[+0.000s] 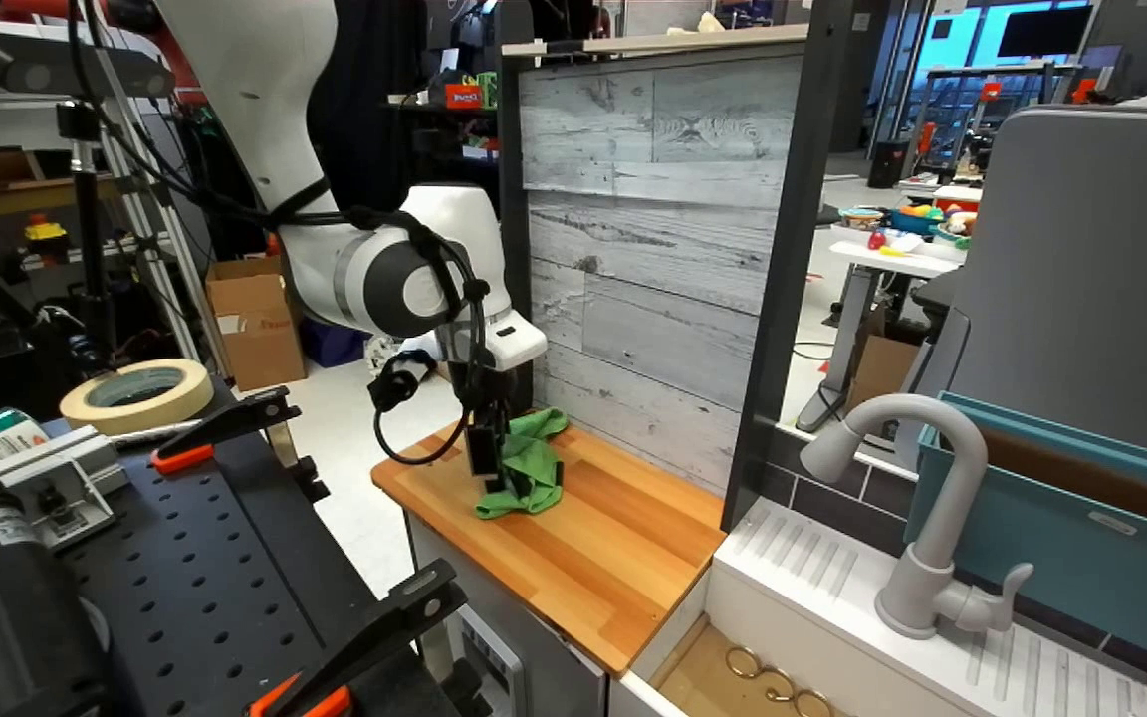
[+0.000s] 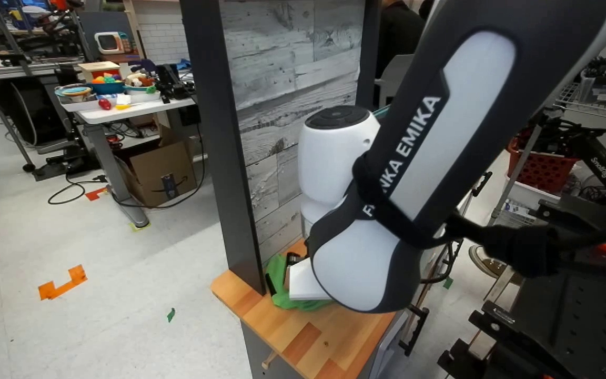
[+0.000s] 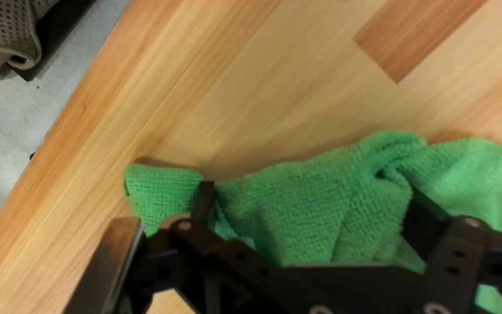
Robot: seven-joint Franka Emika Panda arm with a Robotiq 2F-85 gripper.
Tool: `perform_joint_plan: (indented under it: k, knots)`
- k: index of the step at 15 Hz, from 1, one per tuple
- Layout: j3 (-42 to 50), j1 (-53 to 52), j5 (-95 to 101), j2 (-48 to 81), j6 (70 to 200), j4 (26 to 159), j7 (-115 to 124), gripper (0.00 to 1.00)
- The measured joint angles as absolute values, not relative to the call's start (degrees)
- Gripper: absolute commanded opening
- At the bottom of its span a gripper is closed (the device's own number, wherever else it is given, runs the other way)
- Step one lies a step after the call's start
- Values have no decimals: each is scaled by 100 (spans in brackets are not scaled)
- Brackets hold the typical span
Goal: Move the towel to the left
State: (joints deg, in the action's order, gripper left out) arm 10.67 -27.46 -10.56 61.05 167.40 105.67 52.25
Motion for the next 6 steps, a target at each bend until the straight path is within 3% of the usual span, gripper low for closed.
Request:
perform_joint_plan:
  k: [6]
  knots:
    - [1418,-2972,-1063,5211,18078,11969,5182,100]
